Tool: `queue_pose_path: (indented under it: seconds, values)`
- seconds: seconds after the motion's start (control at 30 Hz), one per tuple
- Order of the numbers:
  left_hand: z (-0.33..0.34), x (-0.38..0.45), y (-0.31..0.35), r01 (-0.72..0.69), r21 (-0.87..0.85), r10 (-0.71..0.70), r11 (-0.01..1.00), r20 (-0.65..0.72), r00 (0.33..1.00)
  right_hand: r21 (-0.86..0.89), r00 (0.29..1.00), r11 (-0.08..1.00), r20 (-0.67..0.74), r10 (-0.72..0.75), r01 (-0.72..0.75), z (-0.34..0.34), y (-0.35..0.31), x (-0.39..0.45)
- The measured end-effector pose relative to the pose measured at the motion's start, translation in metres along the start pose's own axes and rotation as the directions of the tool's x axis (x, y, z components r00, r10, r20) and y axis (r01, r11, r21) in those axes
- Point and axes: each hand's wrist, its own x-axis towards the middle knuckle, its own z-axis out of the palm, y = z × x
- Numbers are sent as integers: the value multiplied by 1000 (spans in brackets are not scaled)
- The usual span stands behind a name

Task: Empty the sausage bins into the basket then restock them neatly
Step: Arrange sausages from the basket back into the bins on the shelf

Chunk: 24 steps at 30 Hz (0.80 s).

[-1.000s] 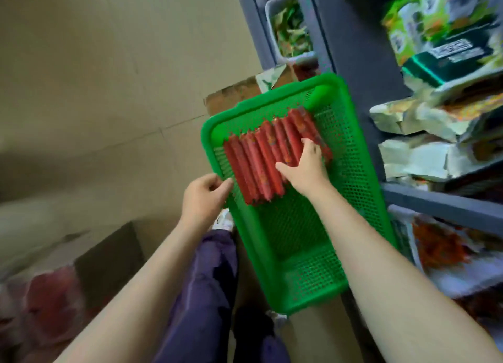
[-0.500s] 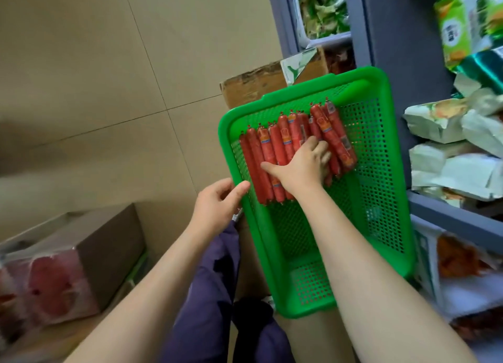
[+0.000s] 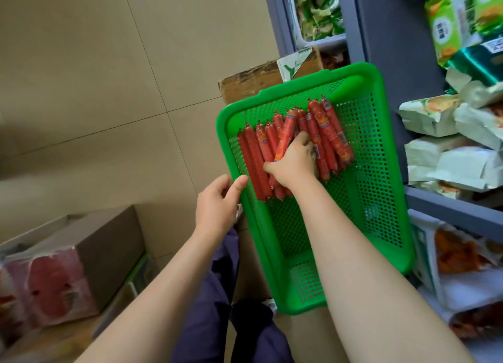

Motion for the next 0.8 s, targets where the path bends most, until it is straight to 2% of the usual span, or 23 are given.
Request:
queue_pose_path:
  seconds: [0.1,0.2,0.37,0.57,0.7,0.73,0.8]
  values:
    - [5,-3,2,28,-23,-29,999,-39,999,138,999,990,21,37,-40,0,12,-3]
    - [10,-4,4,40,-11,-41,999,-76,996,228,997,972,-51,62,-49,8,23,-15]
    - [13,-8,3,39,8,-38,999,-95,995,167,998,986,-58,26,-16,21,31,-28]
    - [11,-26,-8,68,-1,-68,998,-62,996,261,998,965,-42,44,-32,32,35,-30]
    - [8,-45,-12,72,40,-69,997,-80,994,503,998,863,-16,59,-43,25,57,-46]
    - [9,-49,-10,67,52,-62,996,-87,994,585,999,809,7,54,-48,21,63,-56]
    - [13,-61,-2,58,39,-54,998,-76,996,798,993,596,121,-9,-92,6,77,-85]
